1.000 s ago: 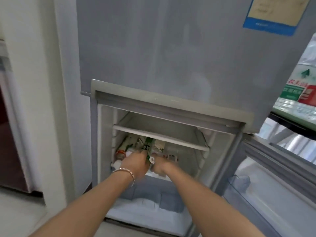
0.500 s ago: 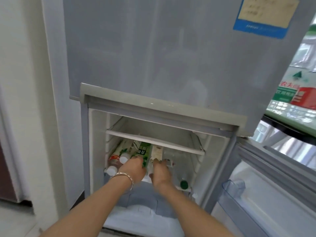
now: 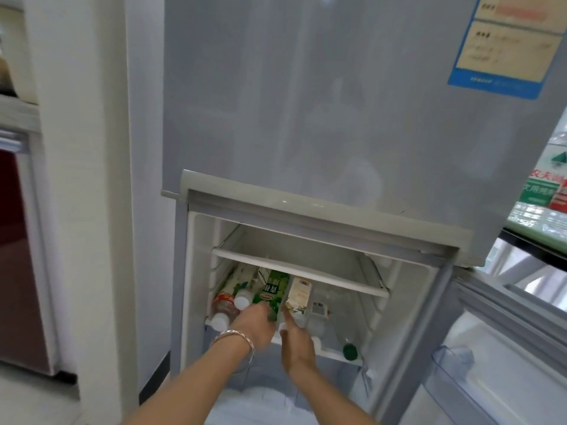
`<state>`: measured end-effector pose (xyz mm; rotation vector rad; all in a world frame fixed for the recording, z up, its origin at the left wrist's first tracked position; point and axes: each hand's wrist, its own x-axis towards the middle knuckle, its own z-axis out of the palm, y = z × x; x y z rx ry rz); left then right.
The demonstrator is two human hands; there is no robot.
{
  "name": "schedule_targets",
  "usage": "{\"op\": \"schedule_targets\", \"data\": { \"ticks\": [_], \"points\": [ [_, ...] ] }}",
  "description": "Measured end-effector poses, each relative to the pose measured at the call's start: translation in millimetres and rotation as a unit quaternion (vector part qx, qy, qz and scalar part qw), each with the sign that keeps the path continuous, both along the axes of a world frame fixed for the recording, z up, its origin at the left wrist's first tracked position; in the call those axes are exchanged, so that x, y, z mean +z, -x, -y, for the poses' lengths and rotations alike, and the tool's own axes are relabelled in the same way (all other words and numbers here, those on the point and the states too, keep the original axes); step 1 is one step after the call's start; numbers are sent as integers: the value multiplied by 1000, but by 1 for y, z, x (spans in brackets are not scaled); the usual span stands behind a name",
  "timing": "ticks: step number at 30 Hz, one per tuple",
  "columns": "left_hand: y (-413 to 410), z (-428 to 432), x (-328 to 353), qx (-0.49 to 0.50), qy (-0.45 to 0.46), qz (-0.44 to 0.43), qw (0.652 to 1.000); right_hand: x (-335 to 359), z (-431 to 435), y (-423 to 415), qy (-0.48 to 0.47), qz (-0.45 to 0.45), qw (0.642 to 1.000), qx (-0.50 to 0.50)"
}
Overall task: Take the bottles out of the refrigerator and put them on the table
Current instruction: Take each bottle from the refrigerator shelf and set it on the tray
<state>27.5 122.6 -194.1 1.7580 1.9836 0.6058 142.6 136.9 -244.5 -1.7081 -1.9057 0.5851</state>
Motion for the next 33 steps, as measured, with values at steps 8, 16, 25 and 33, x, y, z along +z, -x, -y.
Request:
{"op": "schedule_targets", "data": {
  "ticks": [8,16,25,33],
  "points": [
    [-42,-13,-10,73,37,348,934,3,5,-19,-88,-27,993,75],
    [-58,-10,18,114,-13,505,855,44,14,-37,-75,-94,991,55],
    [-57,23,79,36,-40,275,960,125,53,-60,-64,-90,991,71],
    [-63,84,172,-60,46,363,929,199,99,-90,17,-131,991,21]
  ]
}}
